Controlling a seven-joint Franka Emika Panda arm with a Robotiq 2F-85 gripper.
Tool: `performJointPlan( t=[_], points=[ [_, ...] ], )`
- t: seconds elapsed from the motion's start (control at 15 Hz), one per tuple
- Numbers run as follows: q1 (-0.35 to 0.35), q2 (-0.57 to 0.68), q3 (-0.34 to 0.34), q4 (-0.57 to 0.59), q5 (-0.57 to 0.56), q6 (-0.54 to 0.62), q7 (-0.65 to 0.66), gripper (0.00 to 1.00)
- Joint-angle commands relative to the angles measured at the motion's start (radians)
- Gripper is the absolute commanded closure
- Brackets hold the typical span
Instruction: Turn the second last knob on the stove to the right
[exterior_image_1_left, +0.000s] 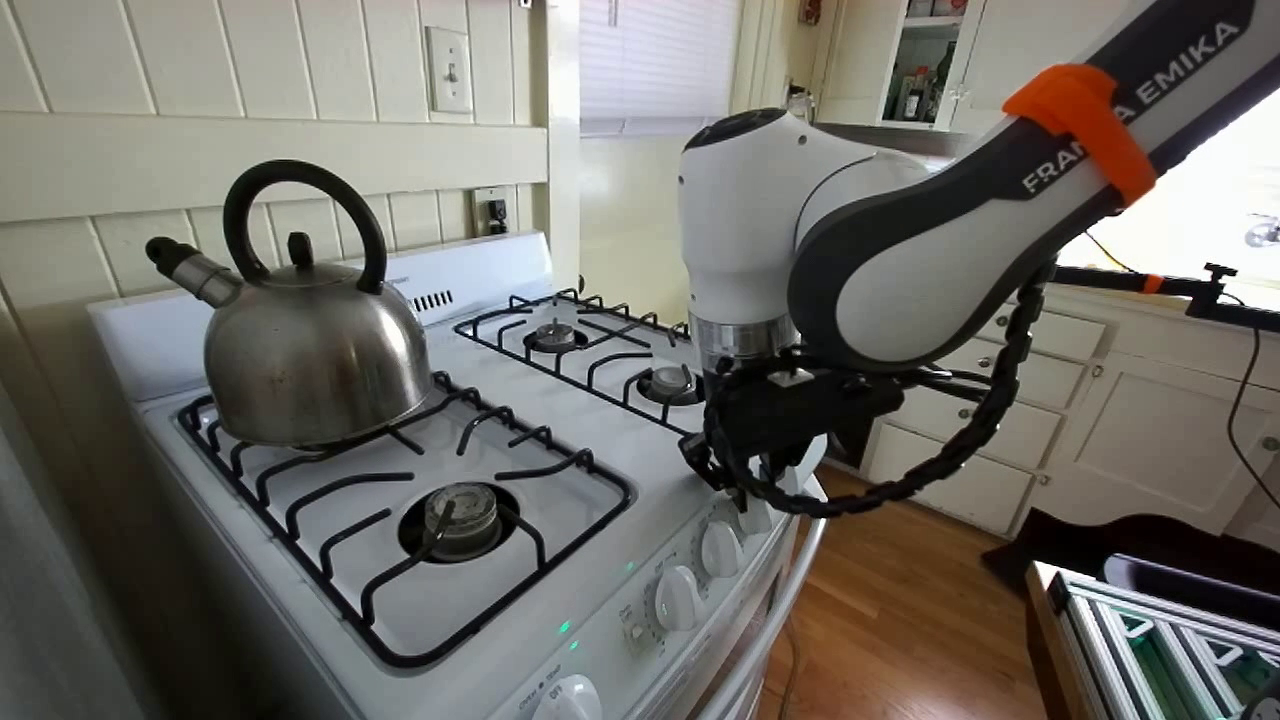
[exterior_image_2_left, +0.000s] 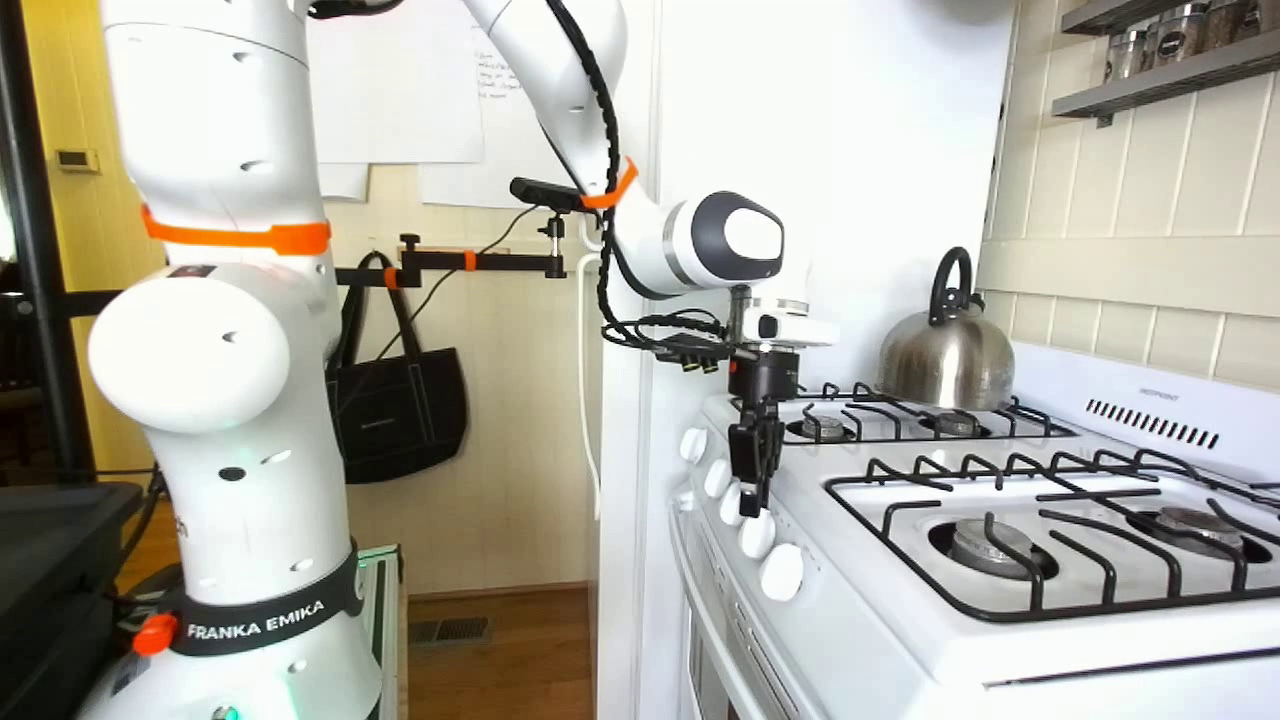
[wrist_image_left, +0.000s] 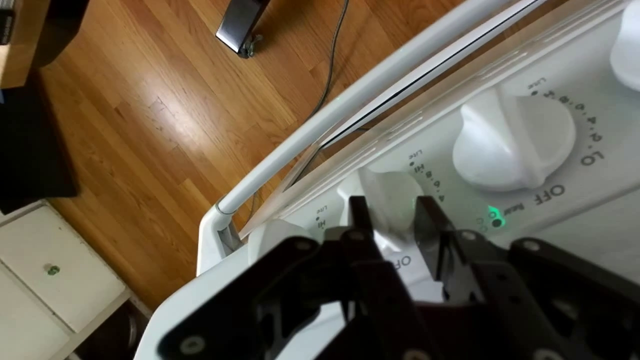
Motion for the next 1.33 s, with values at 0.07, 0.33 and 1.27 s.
performJointPlan(
  t=[0.07,0.33,1.27],
  points=[
    [-0.031,-0.006,-0.028,-0.064,-0.008,0.005,0.051,0.93],
    [-0.036,-0.019,-0.034,-0.083,-0.01,0.016,0.086,0.93],
    [-0.041,-0.051,-0.025,-0.117,-0.002,0.089,0.06,0.93]
  ],
)
